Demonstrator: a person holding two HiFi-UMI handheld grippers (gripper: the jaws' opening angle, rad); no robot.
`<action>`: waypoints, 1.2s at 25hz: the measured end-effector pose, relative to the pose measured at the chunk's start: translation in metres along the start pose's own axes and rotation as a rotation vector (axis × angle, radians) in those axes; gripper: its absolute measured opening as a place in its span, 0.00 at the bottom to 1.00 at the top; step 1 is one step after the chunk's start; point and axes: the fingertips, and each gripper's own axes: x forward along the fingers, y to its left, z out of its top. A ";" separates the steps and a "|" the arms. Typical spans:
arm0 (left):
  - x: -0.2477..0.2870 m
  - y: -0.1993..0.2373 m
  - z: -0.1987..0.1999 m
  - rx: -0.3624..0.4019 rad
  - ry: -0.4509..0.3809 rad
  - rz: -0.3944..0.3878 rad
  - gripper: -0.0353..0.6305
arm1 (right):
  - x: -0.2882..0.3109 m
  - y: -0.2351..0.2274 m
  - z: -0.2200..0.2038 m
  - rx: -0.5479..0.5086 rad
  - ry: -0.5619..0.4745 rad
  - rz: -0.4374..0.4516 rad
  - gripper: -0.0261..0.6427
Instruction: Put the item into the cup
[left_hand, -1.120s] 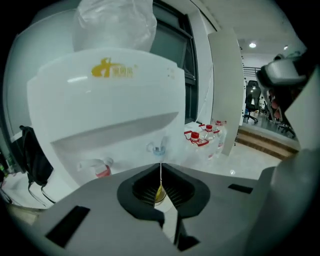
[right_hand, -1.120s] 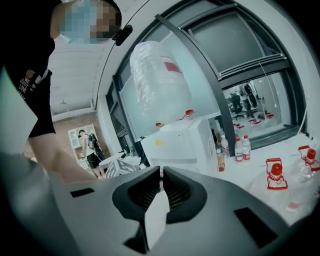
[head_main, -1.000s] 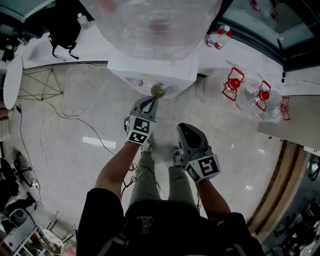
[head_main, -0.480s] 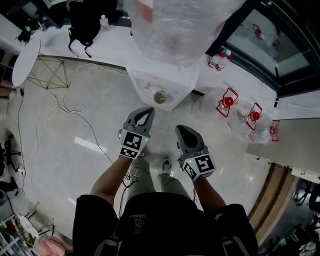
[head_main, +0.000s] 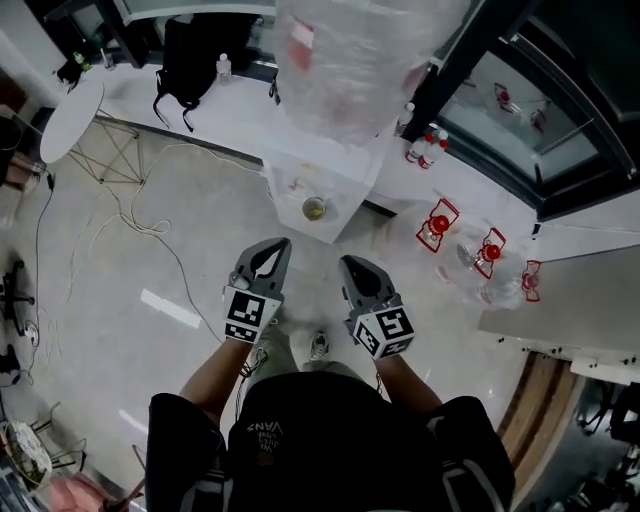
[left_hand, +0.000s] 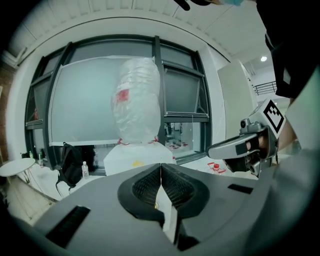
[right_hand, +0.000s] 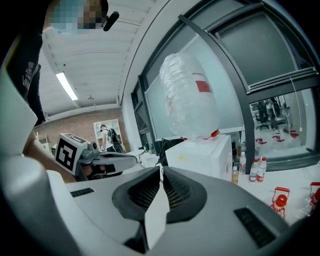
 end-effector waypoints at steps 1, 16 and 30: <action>-0.006 -0.002 0.005 -0.003 -0.009 0.011 0.08 | -0.003 0.002 0.003 -0.006 -0.004 0.008 0.11; -0.096 -0.050 0.050 0.003 -0.079 0.151 0.08 | -0.064 0.027 0.025 -0.035 -0.042 0.043 0.11; -0.135 -0.069 0.061 -0.018 -0.113 0.196 0.08 | -0.083 0.029 0.034 -0.081 -0.054 0.029 0.11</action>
